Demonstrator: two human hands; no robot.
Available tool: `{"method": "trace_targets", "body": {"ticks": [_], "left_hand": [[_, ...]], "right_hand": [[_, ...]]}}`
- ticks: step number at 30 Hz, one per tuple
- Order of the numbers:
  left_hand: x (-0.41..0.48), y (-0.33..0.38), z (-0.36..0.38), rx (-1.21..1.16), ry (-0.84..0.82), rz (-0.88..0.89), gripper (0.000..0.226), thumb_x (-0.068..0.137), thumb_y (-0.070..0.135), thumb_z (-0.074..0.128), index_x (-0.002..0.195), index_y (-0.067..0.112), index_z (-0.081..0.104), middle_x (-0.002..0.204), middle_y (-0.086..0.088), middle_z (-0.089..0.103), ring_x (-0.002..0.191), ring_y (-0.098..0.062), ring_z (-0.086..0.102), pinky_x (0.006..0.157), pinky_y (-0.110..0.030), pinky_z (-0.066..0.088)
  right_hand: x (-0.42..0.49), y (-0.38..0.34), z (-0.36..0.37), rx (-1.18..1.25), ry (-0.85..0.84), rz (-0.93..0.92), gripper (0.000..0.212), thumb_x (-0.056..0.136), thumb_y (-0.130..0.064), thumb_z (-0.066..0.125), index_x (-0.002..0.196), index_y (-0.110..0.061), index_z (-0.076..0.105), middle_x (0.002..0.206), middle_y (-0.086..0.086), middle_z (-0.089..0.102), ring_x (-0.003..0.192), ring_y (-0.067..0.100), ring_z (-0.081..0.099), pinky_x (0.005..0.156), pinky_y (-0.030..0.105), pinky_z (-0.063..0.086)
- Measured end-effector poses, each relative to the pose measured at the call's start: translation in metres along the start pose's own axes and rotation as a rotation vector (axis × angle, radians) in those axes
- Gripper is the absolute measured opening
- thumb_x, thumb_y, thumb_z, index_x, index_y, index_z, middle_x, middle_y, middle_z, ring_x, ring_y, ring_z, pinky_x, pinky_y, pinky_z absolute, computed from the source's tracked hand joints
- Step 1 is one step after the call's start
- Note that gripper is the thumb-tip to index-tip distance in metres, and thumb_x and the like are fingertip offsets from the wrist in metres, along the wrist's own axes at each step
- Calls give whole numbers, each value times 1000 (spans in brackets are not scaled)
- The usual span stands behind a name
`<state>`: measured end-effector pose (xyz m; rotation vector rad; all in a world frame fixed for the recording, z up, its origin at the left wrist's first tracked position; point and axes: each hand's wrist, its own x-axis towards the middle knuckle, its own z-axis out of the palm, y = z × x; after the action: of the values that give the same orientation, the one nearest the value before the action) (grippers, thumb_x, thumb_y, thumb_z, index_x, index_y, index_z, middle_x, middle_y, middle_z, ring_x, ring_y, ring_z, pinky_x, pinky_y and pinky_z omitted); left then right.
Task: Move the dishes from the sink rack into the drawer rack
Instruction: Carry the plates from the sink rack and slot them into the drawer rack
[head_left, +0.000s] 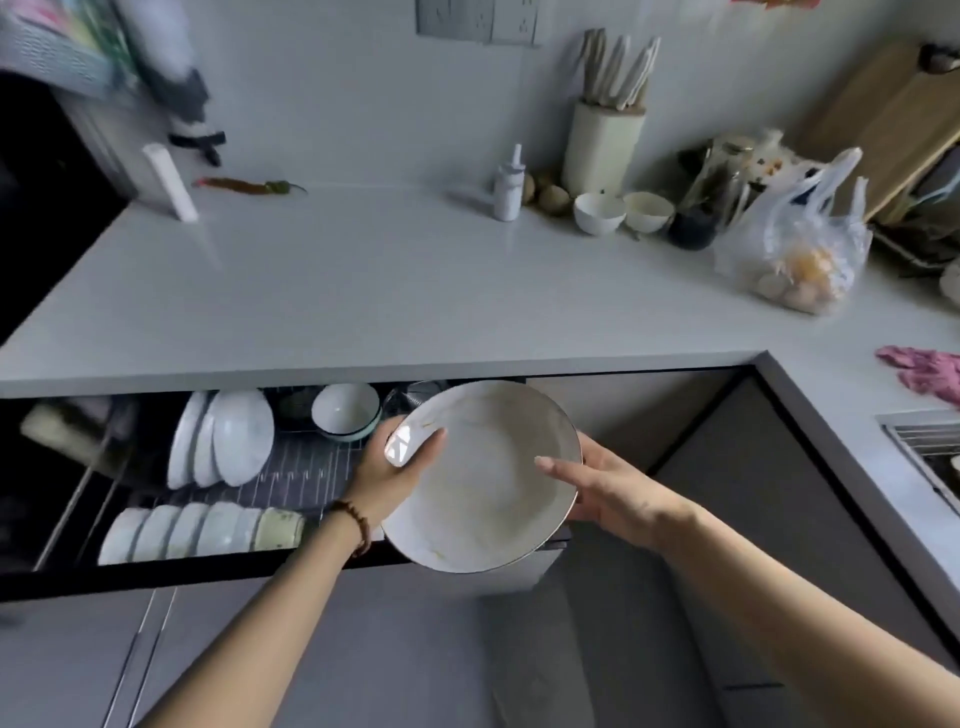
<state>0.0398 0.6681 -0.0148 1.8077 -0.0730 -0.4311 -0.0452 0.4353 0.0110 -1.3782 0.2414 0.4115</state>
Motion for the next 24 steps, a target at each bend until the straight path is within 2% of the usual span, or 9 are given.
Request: {"method": "trace_targets", "body": {"ticks": [2, 5, 7, 9, 12, 15, 18, 21, 24], "left_hand": [[-1, -19, -44, 52, -5, -41, 72, 64, 73, 62, 115, 24, 51, 113, -5, 60, 110, -25, 55, 86, -34, 49], [-10, -43, -104, 31, 9, -131, 47, 81, 57, 59, 116, 28, 47, 111, 11, 57, 107, -14, 51, 84, -22, 41], [-10, -62, -136, 16, 23, -218, 66, 86, 53, 52, 139, 17, 35, 135, 3, 47, 122, -14, 45, 93, -21, 34], [-8, -80, -161, 9, -16, -274, 82, 82, 63, 50, 144, 13, 28, 145, -1, 39, 132, -17, 40, 99, -22, 31], [8, -109, -181, 35, -52, -341, 109, 53, 92, 47, 130, 15, 46, 133, -6, 55, 120, -21, 54, 104, -38, 41], [34, -136, -190, 92, -102, -370, 109, 45, 98, 38, 124, 25, 52, 119, 0, 62, 111, -19, 58, 100, -42, 46], [58, -150, -198, 112, -126, -390, 108, 45, 100, 29, 126, 32, 50, 119, 2, 62, 110, -19, 58, 99, -39, 45], [86, -170, -205, 143, -110, -447, 112, 44, 100, 14, 122, 30, 53, 109, -2, 65, 100, -22, 60, 84, -29, 46], [114, -201, -212, 71, -70, -487, 120, 43, 102, 11, 127, 27, 54, 120, -7, 63, 110, -25, 58, 98, -40, 44]], "right_hand": [[22, 7, 44, -1, 27, 44, 53, 81, -31, 69, 131, -25, 51, 125, 6, 64, 108, 25, 64, 90, 45, 54], [51, 16, 103, 57, 79, 109, 45, 83, -31, 69, 125, -27, 54, 119, 6, 68, 99, 22, 67, 79, 33, 57], [70, 20, 134, 40, 133, 119, 39, 86, -30, 67, 123, -27, 54, 116, 6, 69, 98, 22, 67, 85, 36, 56], [88, 22, 159, -9, 170, 111, 38, 89, -31, 64, 125, -25, 52, 113, 6, 69, 93, 22, 68, 82, 36, 57], [118, 24, 185, -52, 226, 90, 47, 87, -29, 66, 131, -23, 48, 112, 7, 68, 85, 19, 69, 60, 26, 56], [154, 27, 200, -91, 273, 76, 54, 85, -26, 70, 132, -25, 44, 116, 7, 64, 87, 18, 68, 53, 21, 54], [197, 34, 210, -133, 269, 45, 51, 84, -23, 71, 127, -30, 44, 109, 3, 64, 85, 14, 67, 52, 18, 53], [237, 50, 219, -185, 287, 31, 63, 83, -24, 72, 137, -26, 40, 88, 2, 69, 78, 10, 68, 54, 19, 54], [273, 70, 227, -209, 314, 34, 62, 85, -22, 71, 138, -24, 40, 78, -2, 66, 71, 8, 65, 58, 22, 57]]}}
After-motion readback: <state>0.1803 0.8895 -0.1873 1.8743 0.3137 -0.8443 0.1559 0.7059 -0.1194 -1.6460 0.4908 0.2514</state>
